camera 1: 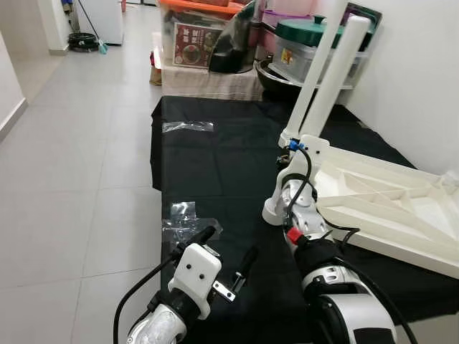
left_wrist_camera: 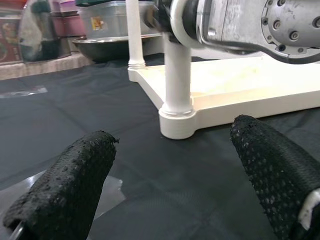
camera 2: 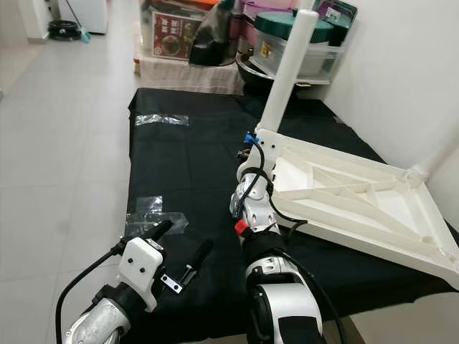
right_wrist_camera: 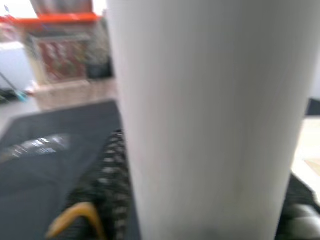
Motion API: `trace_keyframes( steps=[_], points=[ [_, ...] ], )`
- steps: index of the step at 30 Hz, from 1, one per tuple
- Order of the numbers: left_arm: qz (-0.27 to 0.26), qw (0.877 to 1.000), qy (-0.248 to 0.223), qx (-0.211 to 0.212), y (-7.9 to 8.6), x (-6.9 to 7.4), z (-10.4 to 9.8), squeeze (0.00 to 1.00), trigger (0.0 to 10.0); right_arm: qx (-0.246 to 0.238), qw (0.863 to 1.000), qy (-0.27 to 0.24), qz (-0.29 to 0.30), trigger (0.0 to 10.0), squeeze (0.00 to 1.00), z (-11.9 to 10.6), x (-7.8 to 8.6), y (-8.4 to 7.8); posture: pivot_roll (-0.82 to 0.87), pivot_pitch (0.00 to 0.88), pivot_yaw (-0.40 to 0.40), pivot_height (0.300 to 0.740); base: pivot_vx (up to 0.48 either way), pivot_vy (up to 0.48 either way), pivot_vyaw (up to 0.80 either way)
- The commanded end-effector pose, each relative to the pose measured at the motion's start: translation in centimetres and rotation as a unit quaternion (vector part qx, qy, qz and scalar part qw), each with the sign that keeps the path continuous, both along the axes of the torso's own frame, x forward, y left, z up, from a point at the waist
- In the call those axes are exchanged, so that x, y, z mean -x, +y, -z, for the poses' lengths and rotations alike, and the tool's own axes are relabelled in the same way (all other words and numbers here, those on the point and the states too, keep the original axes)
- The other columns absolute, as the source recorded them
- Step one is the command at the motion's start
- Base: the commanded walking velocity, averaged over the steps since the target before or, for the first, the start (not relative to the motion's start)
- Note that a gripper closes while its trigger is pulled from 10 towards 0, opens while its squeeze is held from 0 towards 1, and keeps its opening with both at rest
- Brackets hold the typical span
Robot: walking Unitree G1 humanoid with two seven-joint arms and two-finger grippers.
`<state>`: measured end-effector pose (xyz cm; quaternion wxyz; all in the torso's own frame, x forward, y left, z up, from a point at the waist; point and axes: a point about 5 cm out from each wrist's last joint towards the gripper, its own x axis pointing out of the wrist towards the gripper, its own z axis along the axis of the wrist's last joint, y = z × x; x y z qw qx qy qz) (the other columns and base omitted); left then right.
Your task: Building children table
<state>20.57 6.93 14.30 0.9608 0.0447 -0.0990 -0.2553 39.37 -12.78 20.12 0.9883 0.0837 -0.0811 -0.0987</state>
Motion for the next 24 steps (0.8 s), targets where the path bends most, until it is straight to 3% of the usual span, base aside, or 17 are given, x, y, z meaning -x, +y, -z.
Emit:
trace_keyframes(
  steps=[1,4,5,7,8,10,11,13,15,16,17,18,19,20,22,23,24],
  points=[
    [0.007,1.0,0.0,-0.002,-0.2,0.1,0.2,0.0,10.0,0.012,1.0,-0.023,-0.013,10.0,1.0,-0.4,0.0,-0.7,0.1,0.0,-0.126,0.74,0.0,0.0,0.0],
    [0.007,1.0,0.0,-0.002,-0.2,0.1,0.2,0.0,10.0,0.025,0.999,-0.026,-0.019,10.0,1.0,-0.5,0.0,-0.9,0.1,0.0,-0.126,0.74,0.0,0.0,0.0],
    [0.007,1.0,0.0,-0.001,-0.2,0.1,0.2,0.0,10.0,0.037,0.997,-0.048,-0.045,10.0,0.0,-1.0,-0.1,-1.3,0.1,0.0,-0.119,0.74,0.0,0.0,0.0],
    [0.008,1.0,0.0,-0.001,-0.2,0.1,0.2,0.0,10.0,0.0,0.982,-0.056,-0.179,10.0,0.0,-1.6,-0.6,-1.8,0.1,0.0,-0.121,0.74,0.0,0.0,0.0],
    [0.008,1.0,0.0,-0.001,-0.2,0.1,0.2,0.0,10.0,0.0,0.982,-0.056,-0.179,10.0,0.0,-1.6,-0.6,-1.8,0.1,0.0,-0.121,0.74,0.0,0.0,0.0],
    [0.008,1.0,-0.001,-0.001,-0.2,0.1,0.1,0.0,10.0,-0.055,0.945,-0.056,-0.317,10.0,0.0,-1.8,-0.6,-1.6,0.1,0.0,-0.124,0.74,0.0,0.0,0.0],
    [0.008,1.0,-0.001,-0.001,-0.2,0.1,0.1,0.0,10.0,-0.055,0.945,-0.056,-0.317,10.0,0.0,-1.8,-0.6,-1.6,0.1,0.0,-0.124,0.74,0.0,0.0,0.0],
    [0.008,1.0,-0.002,-0.001,-0.2,0.0,0.1,0.0,10.0,-0.062,0.902,-0.047,-0.424,10.0,0.0,-1.7,-0.1,-1.0,0.1,0.0,-0.125,0.74,0.0,0.0,0.0],
    [0.008,1.0,-0.002,-0.001,-0.2,0.0,0.1,0.0,10.0,-0.062,0.902,-0.047,-0.424,10.0,0.0,-1.7,-0.1,-1.0,0.1,0.0,-0.125,0.74,0.0,0.0,0.0],
    [0.008,1.0,-0.002,-0.001,-0.2,0.0,0.1,0.0,10.0,-0.046,0.859,-0.032,-0.508,10.0,0.0,-1.3,0.7,-0.4,0.1,0.0,-0.129,0.74,0.0,0.0,0.0],
    [0.007,1.0,-0.003,-0.002,-0.2,0.0,0.0,0.0,10.0,-0.006,0.802,-0.019,-0.596,10.0,0.0,-0.7,1.8,0.3,0.11,0.004,-0.13,0.74,0.0,0.0,0.0],
    [0.007,1.0,-0.003,-0.002,-0.2,0.0,0.0,0.0,10.0,-0.006,0.802,-0.019,-0.596,10.0,0.0,-0.7,1.8,0.3,0.11,0.004,-0.13,0.74,0.0,0.0,0.0],
    [0.006,1.0,-0.003,-0.002,-0.2,0.0,0.0,0.0,10.0,0.017,0.754,0.005,-0.657,10.0,0.0,0.1,2.7,1.0,0.11,0.003,-0.132,0.74,0.0,0.0,0.0],
    [0.006,1.0,-0.003,-0.002,-0.2,0.0,0.0,0.0,10.0,0.031,0.726,0.019,-0.687,10.0,0.0,0.6,3.1,1.4,0.11,0.003,-0.132,0.74,0.0,0.0,0.0],
    [0.006,1.0,-0.003,-0.002,-0.2,0.0,0.0,0.0,10.0,0.031,0.726,0.019,-0.687,10.0,0.0,0.6,3.1,1.4,0.11,0.003,-0.132,0.74,0.0,0.0,0.0],
    [0.005,1.0,-0.004,-0.002,-0.2,0.0,0.0,0.0,10.0,0.038,0.707,0.024,-0.706,10.0,0.0,0.8,3.3,2.1,0.11,0.009,-0.134,0.74,0.0,0.0,0.0],
    [0.005,1.0,-0.004,-0.002,-0.2,0.0,0.0,0.0,10.0,0.038,0.707,0.024,-0.706,10.0,0.0,0.8,3.3,2.1,0.11,0.009,-0.134,0.74,0.0,0.0,0.0]
  ],
)
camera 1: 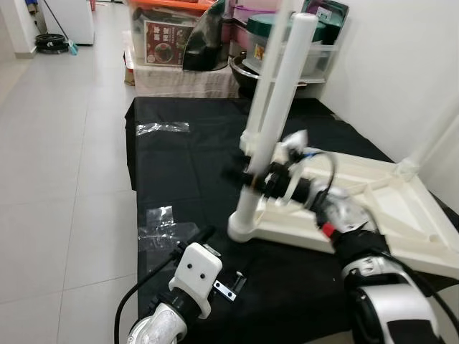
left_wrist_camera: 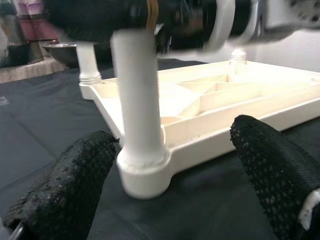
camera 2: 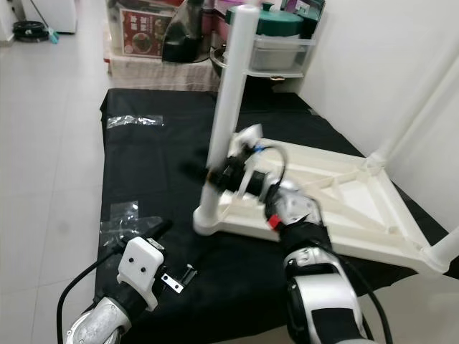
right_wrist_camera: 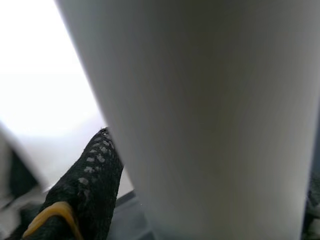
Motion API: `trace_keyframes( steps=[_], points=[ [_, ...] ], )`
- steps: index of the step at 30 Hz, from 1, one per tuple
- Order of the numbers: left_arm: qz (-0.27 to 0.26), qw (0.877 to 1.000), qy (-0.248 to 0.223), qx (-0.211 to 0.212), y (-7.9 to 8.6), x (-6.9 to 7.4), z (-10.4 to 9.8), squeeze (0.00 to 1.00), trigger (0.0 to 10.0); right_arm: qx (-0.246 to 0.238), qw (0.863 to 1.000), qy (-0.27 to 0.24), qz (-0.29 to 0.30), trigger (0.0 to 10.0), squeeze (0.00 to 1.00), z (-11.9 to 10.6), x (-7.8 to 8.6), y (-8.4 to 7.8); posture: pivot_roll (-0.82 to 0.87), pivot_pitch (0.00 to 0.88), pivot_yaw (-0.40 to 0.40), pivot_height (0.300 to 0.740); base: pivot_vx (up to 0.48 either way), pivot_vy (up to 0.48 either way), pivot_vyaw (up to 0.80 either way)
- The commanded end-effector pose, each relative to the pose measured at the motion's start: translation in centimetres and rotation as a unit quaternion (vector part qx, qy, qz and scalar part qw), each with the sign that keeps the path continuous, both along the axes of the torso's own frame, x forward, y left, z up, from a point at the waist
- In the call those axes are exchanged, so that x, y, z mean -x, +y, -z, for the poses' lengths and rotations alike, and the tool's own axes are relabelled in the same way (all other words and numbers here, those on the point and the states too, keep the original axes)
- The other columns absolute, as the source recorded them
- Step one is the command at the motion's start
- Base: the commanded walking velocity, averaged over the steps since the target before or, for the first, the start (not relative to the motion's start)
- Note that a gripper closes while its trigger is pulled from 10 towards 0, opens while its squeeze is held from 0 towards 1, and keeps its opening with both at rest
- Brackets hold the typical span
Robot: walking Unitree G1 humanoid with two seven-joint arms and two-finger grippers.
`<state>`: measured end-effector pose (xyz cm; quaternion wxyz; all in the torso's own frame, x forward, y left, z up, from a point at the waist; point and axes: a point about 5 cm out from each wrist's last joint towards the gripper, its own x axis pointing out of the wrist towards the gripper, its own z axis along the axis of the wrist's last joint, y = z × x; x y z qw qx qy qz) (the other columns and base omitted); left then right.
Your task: Building children table
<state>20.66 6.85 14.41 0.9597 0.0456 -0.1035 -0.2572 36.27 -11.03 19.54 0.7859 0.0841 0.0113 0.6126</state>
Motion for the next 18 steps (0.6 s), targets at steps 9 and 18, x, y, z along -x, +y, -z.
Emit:
trace_keyframes(
  steps=[9,18],
  points=[
    [0.001,1.0,0.002,-0.001,-0.1,0.0,0.1,0.0,10.0,0.019,0.993,-0.026,0.115,0.0,0.0,-0.9,-2.0,2.1,0.11,0.013,-0.133,0.74,0.0,0.0,0.0],
    [0.003,1.0,0.002,-0.002,-0.1,0.0,0.1,0.0,10.0,0.091,0.931,-0.011,0.354,0.0,0.0,0.0,-3.9,0.2,0.1,0.016,-0.126,0.74,0.0,0.0,0.0]
  ],
)
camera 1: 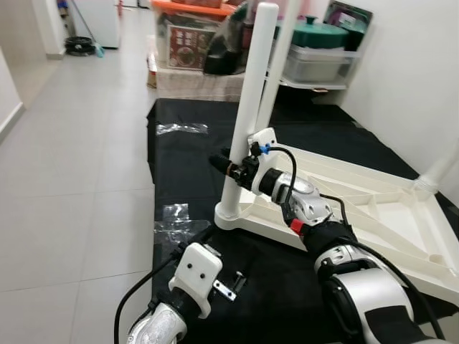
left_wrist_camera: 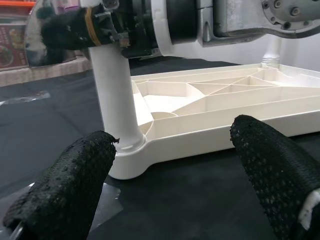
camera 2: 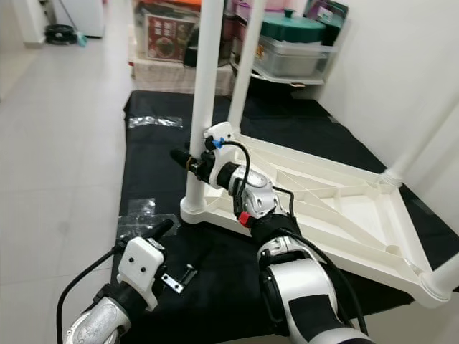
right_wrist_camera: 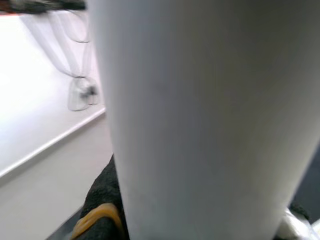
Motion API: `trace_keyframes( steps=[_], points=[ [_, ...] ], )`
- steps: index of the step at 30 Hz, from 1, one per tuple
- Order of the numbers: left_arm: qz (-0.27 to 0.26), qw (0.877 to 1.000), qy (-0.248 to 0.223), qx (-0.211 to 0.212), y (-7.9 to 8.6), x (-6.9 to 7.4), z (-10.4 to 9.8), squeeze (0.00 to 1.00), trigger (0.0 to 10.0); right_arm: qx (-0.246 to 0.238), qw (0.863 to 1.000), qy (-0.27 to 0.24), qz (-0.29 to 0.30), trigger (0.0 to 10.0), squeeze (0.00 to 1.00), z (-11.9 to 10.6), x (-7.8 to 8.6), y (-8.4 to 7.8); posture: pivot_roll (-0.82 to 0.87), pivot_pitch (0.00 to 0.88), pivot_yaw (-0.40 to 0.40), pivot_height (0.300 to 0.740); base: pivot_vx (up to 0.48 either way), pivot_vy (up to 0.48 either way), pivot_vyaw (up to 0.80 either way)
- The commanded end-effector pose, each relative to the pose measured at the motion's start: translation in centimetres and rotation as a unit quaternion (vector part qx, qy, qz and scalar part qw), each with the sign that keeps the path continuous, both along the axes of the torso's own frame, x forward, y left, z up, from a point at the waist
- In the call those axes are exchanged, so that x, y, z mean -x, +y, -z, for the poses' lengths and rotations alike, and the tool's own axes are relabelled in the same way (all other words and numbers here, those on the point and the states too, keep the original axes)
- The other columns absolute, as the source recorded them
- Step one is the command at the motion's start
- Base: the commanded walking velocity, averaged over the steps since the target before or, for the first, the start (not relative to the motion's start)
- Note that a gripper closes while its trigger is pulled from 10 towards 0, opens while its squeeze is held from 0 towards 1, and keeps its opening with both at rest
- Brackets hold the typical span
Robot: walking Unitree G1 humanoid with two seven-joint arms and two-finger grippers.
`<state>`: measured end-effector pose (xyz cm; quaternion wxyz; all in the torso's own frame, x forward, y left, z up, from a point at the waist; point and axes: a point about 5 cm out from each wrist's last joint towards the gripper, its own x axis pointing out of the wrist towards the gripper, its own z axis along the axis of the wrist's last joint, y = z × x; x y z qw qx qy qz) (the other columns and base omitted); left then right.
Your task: Building children table
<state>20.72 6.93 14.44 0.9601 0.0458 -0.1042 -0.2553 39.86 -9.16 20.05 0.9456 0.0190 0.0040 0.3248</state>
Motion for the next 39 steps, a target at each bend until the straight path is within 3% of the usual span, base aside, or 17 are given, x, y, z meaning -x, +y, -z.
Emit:
trace_keyframes(
  steps=[1,2,3,5,6,7,8,11,15,16,17,18,19,24,25,29,39],
  points=[
    [0.005,1.0,0.003,-0.002,-0.1,0.0,0.2,0.0,10.0,0.026,0.993,0.035,0.107,0.0,0.0,0.9,-0.6,-2.3,0.1,0.018,-0.126,0.74,0.0,0.0,0.0],
    [0.006,1.0,0.003,-0.003,-0.1,0.0,0.2,0.0,10.0,0.037,0.983,0.045,0.174,0.0,0.0,1.3,-0.7,-2.7,0.1,0.019,-0.124,0.74,0.0,0.0,0.0],
    [0.006,1.0,0.003,-0.003,-0.1,0.0,0.2,0.0,10.0,0.037,0.983,0.045,0.174,0.0,0.0,1.3,-0.7,-2.7,0.1,0.019,-0.124,0.74,0.0,0.0,0.0],
    [0.006,1.0,0.004,-0.004,-0.1,0.0,0.2,0.0,10.0,0.024,0.956,0.064,0.284,0.0,0.0,2.1,-0.6,-3.1,0.1,0.019,-0.125,0.74,0.0,0.0,0.0],
    [0.006,1.0,0.004,-0.004,-0.1,0.0,0.2,0.0,10.0,0.024,0.956,0.064,0.284,0.0,0.0,2.1,-0.6,-3.1,0.1,0.019,-0.125,0.74,0.0,0.0,0.0],
    [0.006,1.0,0.004,-0.004,-0.1,0.0,0.2,0.0,10.0,0.007,0.938,0.069,0.339,0.0,0.0,2.3,-0.3,-3.3,0.1,0.02,-0.125,0.74,0.0,0.0,0.0],
    [0.006,1.0,0.004,-0.004,-0.1,0.0,0.2,0.0,10.0,0.007,0.938,0.069,0.339,0.0,0.0,2.3,-0.3,-3.3,0.1,0.02,-0.125,0.74,0.0,0.0,0.0],
    [0.006,1.0,0.003,-0.004,-0.1,-0.1,0.2,0.0,10.0,-0.028,0.901,0.068,0.427,0.0,0.0,2.2,0.2,-3.2,0.1,0.02,-0.125,0.74,0.0,0.0,0.0],
    [0.006,1.0,0.003,-0.004,-0.1,-0.1,0.2,0.0,10.0,-0.042,0.89,0.067,0.449,0.0,0.0,2.0,0.5,-2.8,0.1,0.02,-0.125,0.74,0.0,0.0,0.0],
    [0.006,1.0,0.003,-0.004,-0.1,-0.1,0.2,0.0,10.0,-0.054,0.888,0.069,0.451,7.7,0.0,1.9,0.6,-2.4,0.1,0.023,-0.124,0.74,0.0,0.0,0.0],
    [0.006,1.0,0.004,-0.004,-0.1,-0.1,0.2,0.0,10.0,-0.046,0.893,0.065,0.443,10.0,0.0,1.8,0.6,-2.2,0.1,0.023,-0.124,0.74,0.0,0.0,0.0],
    [0.006,1.0,0.004,-0.004,-0.1,-0.1,0.2,0.0,10.0,-0.039,0.896,0.063,0.438,10.0,0.07,1.7,0.6,-2.0,0.1,0.02,-0.125,0.74,0.0,0.0,0.0],
    [0.006,1.0,0.004,-0.004,-0.1,-0.1,0.2,0.0,10.0,-0.051,0.908,0.049,0.413,10.0,1.0,1.5,0.7,-1.5,0.09,0.02,-0.126,0.74,0.0,0.0,0.0],
    [0.006,1.0,0.005,-0.004,-0.1,-0.1,0.2,0.0,10.0,-0.042,0.908,-0.004,0.417,10.0,1.0,1.1,1.4,-2.1,0.09,0.021,-0.125,0.74,0.0,0.0,0.0],
    [0.006,1.0,0.005,-0.004,-0.1,-0.1,0.2,0.0,10.0,-0.033,0.904,-0.015,0.426,10.0,0.0,1.1,1.7,-2.4,0.09,0.021,-0.125,0.74,0.0,0.0,0.0],
    [0.007,1.0,0.009,-0.003,-0.1,-0.1,0.3,0.0,10.0,-0.017,0.915,-0.037,0.401,10.0,0.0,2.4,3.3,-2.9,0.09,0.017,-0.123,0.74,0.0,0.0,0.0],
    [-0.005,0.999,0.028,0.014,0.4,-0.5,0.5,0.0,10.0,0.02,0.918,0.03,0.394,10.0,0.0,6.3,5.4,-3.5,0.08,0.005,-0.115,0.74,0.0,0.0,0.0]
  ],
)
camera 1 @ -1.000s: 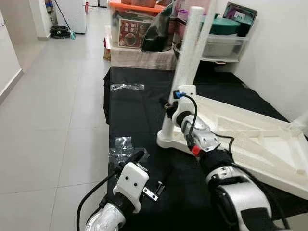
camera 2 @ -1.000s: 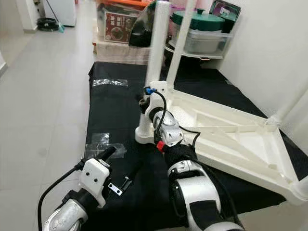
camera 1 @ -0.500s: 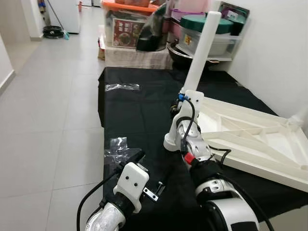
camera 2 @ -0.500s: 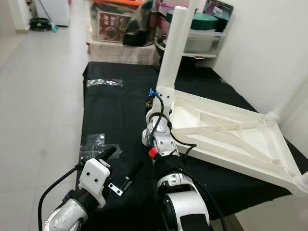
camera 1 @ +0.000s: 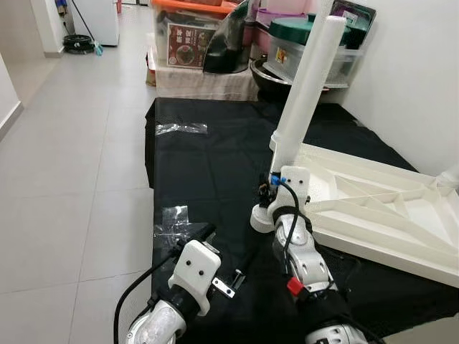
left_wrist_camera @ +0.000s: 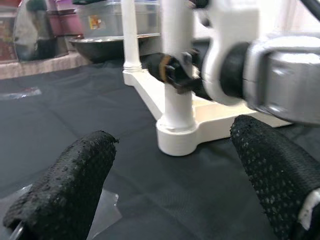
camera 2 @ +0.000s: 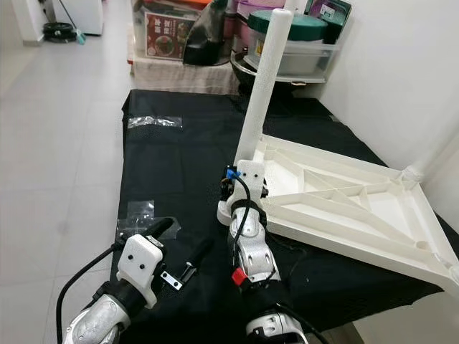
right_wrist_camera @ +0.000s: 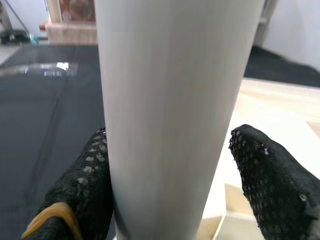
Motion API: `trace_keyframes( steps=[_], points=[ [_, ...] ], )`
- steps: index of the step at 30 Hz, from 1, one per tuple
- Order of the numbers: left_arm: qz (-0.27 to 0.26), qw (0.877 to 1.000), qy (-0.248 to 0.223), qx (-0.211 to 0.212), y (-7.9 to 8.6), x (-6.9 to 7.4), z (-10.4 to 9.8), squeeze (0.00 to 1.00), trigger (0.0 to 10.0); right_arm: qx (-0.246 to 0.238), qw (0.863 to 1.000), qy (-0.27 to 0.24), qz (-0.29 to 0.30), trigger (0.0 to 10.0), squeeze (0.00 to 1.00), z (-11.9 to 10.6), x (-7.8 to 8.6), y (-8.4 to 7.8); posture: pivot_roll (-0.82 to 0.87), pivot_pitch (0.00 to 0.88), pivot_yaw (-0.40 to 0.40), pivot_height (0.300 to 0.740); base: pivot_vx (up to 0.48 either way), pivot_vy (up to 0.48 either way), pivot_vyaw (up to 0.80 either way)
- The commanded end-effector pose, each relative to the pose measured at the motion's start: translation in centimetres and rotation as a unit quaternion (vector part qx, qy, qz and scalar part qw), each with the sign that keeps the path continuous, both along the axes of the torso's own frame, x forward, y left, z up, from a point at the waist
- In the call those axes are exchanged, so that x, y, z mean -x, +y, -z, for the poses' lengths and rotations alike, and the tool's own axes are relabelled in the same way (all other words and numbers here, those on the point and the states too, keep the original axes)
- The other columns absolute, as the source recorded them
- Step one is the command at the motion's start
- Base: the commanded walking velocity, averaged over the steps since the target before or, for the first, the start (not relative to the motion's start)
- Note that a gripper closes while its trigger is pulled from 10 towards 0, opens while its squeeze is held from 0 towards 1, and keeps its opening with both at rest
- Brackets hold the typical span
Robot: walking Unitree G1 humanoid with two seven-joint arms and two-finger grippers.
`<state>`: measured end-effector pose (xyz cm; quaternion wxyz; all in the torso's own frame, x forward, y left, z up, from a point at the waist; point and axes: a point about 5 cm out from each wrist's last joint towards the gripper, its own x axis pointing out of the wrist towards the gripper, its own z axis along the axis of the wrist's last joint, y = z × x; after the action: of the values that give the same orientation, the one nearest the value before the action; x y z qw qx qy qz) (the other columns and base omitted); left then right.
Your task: Building children table
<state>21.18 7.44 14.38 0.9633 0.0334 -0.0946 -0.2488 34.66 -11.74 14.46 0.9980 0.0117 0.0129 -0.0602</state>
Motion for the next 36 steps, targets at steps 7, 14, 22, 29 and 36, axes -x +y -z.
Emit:
trace_keyframes(
  steps=[7,14,22,29,36],
  points=[
    [0.009,1.0,0.009,-0.009,-0.3,0.0,0.6,0.0,10.0,0.004,1.0,0.031,0.006,0.0,0.0,0.4,-0.5,-0.2,0.09,0.0,-0.118,0.74,0.0,0.0,0.0],
    [0.01,1.0,0.011,-0.01,-0.3,-0.1,0.6,0.0,10.0,-0.024,0.999,0.036,-0.004,0.0,0.0,0.2,-0.8,0.0,0.08,0.0,-0.115,0.74,0.0,0.0,0.0],
    [0.019,1.0,0.011,-0.012,-0.4,-0.1,0.6,0.0,10.0,-0.115,0.958,0.032,-0.26,0.0,0.0,-0.4,0.6,4.0,0.08,0.0,-0.114,0.74,0.0,0.0,0.0],
    [0.021,1.0,0.01,-0.013,-0.4,-0.3,0.6,0.0,10.0,-0.133,0.936,0.019,-0.324,0.0,0.0,-0.5,2.5,1.6,0.06,0.003,-0.104,0.74,0.0,0.0,0.0],
    [0.022,1.0,0.009,-0.012,-0.3,-0.3,0.6,0.0,10.0,-0.112,0.918,0.018,-0.381,0.0,0.0,-0.2,3.5,0.2,0.06,0.006,-0.104,0.74,0.0,0.0,0.0]
  ],
)
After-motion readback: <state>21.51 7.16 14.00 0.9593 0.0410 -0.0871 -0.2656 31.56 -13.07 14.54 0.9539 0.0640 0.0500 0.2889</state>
